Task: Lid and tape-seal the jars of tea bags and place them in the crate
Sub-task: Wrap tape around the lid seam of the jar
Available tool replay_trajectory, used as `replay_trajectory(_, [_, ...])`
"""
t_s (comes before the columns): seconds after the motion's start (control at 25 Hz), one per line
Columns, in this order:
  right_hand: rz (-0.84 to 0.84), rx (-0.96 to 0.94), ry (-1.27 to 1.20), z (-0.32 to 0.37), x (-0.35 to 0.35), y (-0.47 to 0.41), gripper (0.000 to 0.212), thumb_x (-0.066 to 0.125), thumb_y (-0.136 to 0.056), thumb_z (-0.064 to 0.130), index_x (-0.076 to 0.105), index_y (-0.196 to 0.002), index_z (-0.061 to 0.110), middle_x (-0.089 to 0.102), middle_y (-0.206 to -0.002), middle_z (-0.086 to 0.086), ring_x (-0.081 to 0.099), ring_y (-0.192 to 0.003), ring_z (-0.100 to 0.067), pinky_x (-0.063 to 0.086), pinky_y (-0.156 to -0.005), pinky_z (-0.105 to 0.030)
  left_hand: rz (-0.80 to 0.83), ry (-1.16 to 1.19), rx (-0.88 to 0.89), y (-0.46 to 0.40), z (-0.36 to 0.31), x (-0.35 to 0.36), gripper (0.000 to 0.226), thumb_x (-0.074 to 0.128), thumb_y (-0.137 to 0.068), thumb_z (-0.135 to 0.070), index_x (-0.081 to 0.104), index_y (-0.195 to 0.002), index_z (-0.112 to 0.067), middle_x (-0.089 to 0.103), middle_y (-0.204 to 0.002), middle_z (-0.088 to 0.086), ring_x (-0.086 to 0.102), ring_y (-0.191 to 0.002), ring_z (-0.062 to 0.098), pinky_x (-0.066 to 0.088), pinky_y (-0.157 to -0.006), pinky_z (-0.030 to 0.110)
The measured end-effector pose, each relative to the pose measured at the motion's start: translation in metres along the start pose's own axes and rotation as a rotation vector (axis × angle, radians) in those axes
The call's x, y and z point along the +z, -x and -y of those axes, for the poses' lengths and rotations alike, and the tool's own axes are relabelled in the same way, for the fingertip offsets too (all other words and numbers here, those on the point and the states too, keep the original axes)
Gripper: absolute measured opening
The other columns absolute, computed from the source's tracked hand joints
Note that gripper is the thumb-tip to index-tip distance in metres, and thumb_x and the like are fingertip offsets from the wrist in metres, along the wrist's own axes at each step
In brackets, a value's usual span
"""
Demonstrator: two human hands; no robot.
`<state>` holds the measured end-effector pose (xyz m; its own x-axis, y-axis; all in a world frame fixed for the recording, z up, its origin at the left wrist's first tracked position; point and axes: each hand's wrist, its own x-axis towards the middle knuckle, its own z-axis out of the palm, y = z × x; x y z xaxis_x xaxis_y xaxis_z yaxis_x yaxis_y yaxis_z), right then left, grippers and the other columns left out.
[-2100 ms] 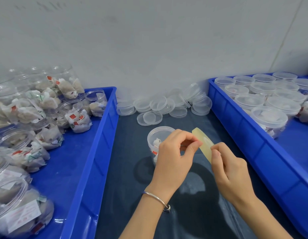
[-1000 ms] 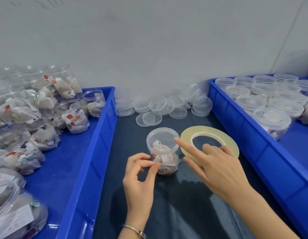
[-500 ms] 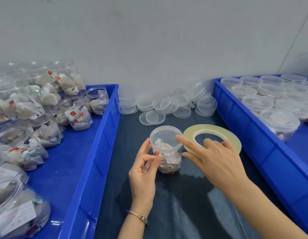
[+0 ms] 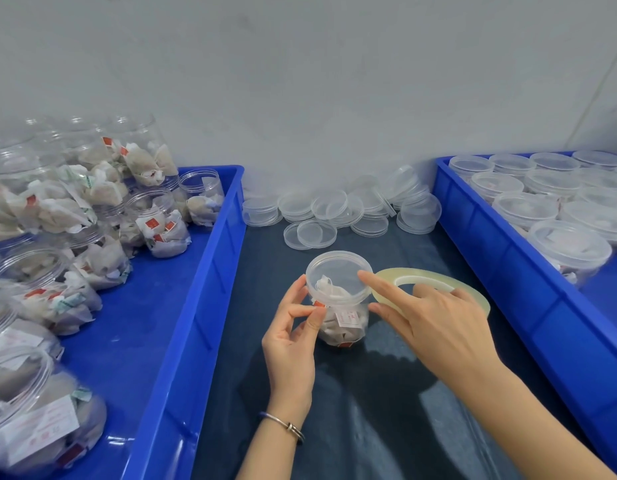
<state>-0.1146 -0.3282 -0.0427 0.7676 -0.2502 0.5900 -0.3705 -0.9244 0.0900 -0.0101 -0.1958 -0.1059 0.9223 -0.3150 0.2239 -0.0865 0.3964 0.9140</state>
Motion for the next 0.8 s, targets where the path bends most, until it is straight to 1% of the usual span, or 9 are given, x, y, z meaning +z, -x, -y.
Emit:
replay_trajectory(0.16, [-0.026,-0.006,0.009,0.000,0.002,-0.003,0.044,0.035,-0.089,0.050,0.067,-0.116,0.038,0.031,-0.043,0.002,0.023,-0.036,-0.016,0.026,-0.042,-0.025,-0.011,-0.007,0.000,-0.003,0.001,0.001,0.019,0.066,-0.083,0.000,0.064,-0.068,-0.010,0.064,-0.124,-0.012,0.057,-0.119,0.008,0.047,-0.082,0.012])
replay_trajectory(0.24, [-0.032,-0.001,0.005,0.001,0.004,-0.003,0.043,0.037,-0.089,0.050,0.070,-0.112,0.037,0.039,-0.040,0.002,0.033,-0.031,-0.019,0.032,-0.040,-0.025,-0.010,-0.013,0.005,-0.006,0.001,0.001,0.017,0.066,-0.083,0.001,0.063,-0.069,-0.009,0.065,-0.123,-0.011,0.059,-0.116,0.009,0.048,-0.080,0.012])
replay_trajectory(0.32, [-0.041,0.008,0.010,0.002,0.006,-0.003,0.041,0.038,-0.088,0.049,0.071,-0.110,0.036,0.043,-0.040,0.001,0.041,-0.030,-0.022,0.036,-0.040,-0.025,0.017,-0.055,0.030,-0.009,0.000,0.000,0.013,0.067,-0.083,0.000,0.064,-0.071,-0.006,0.065,-0.122,-0.011,0.060,-0.114,0.009,0.049,-0.079,0.014])
replay_trajectory(0.48, [-0.075,0.023,0.010,0.001,0.009,-0.001,0.041,0.038,-0.089,0.048,0.071,-0.110,0.035,0.041,-0.039,0.001,0.040,-0.030,-0.023,0.036,-0.039,-0.026,0.074,-0.153,0.110,-0.012,-0.003,-0.002,0.008,0.068,-0.082,-0.007,0.064,-0.076,-0.006,0.063,-0.124,-0.006,0.062,-0.112,0.010,0.050,-0.079,0.018])
replay_trajectory(0.6, [-0.086,0.025,0.016,0.001,0.010,0.000,0.042,0.037,-0.089,0.048,0.071,-0.110,0.035,0.041,-0.039,0.001,0.039,-0.029,-0.022,0.036,-0.040,-0.025,0.062,-0.183,0.139,-0.011,-0.003,0.000,0.006,0.067,-0.083,-0.010,0.064,-0.078,-0.006,0.062,-0.125,-0.004,0.062,-0.112,0.013,0.052,-0.080,0.023])
replay_trajectory(0.72, [-0.083,0.025,0.024,0.003,0.011,-0.001,0.040,0.039,-0.088,0.047,0.071,-0.110,0.036,0.041,-0.039,0.002,0.038,-0.029,-0.021,0.036,-0.040,-0.025,0.044,-0.220,0.143,-0.011,-0.003,-0.001,0.009,0.068,-0.081,-0.016,0.065,-0.078,-0.009,0.062,-0.123,-0.008,0.063,-0.109,0.013,0.053,-0.077,0.025])
replay_trajectory(0.8, [-0.084,0.024,0.016,0.003,0.012,-0.001,0.040,0.040,-0.088,0.047,0.071,-0.109,0.036,0.040,-0.039,0.002,0.038,-0.029,-0.021,0.036,-0.039,-0.025,0.048,-0.257,0.150,-0.013,-0.004,-0.003,0.007,0.070,-0.081,-0.015,0.066,-0.077,-0.010,0.064,-0.120,-0.011,0.063,-0.107,0.013,0.053,-0.074,0.026])
